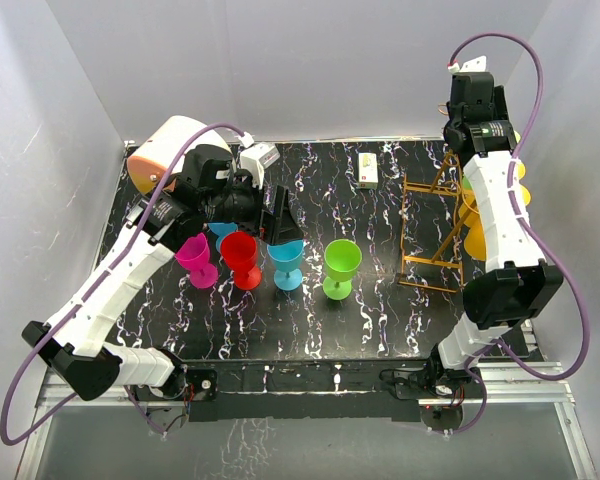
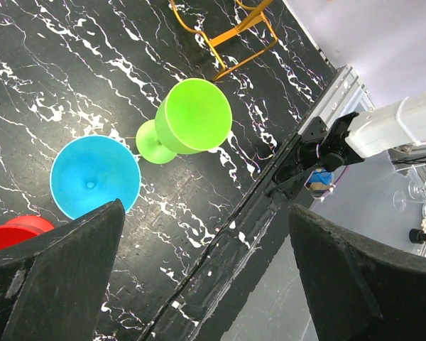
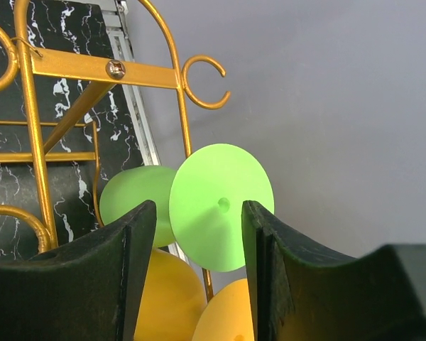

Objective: Take the wine glass off the wine glass rack

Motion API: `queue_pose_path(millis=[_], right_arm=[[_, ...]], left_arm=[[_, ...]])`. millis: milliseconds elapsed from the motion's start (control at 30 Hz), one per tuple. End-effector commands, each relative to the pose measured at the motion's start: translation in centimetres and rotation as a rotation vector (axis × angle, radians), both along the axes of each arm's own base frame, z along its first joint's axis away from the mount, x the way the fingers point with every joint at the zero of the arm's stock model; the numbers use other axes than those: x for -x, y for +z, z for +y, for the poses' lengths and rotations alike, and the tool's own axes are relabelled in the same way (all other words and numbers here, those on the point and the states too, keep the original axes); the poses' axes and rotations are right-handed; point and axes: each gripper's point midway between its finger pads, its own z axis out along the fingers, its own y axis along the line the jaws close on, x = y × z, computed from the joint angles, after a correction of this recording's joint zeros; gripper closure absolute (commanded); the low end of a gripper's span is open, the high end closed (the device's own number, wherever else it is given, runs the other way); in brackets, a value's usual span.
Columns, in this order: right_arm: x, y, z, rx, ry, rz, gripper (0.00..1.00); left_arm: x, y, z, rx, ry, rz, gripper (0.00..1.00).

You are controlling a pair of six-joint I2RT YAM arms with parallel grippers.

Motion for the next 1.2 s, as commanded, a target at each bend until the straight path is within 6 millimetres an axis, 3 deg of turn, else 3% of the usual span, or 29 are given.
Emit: queue_pose_path(millis=[0, 400, 567, 1167], right_arm=[[-0.5, 0.6, -0.4, 0.007, -0.023, -0.045, 0.52], [-0.7, 0.5, -0.6, 0.015, -0.032, -0.043, 0.65], [-0.5, 1.6, -0.5, 0.019, -0.018, -0.061, 0.77], [0.8, 4.3, -0.7, 0.062, -0.016, -0.099, 0.94]], left_arm=[[0.3, 0.5, 0.0, 0.003, -0.012, -0.029, 0.01], [0.3, 0.4, 0.3, -0.006, -0.005, -0.038, 0.01], [0.3, 0.4, 0.2, -0.007, -0.007, -0.041, 0.01], [0.3, 0.4, 0.2, -0.008, -0.005, -0.043, 0.01]])
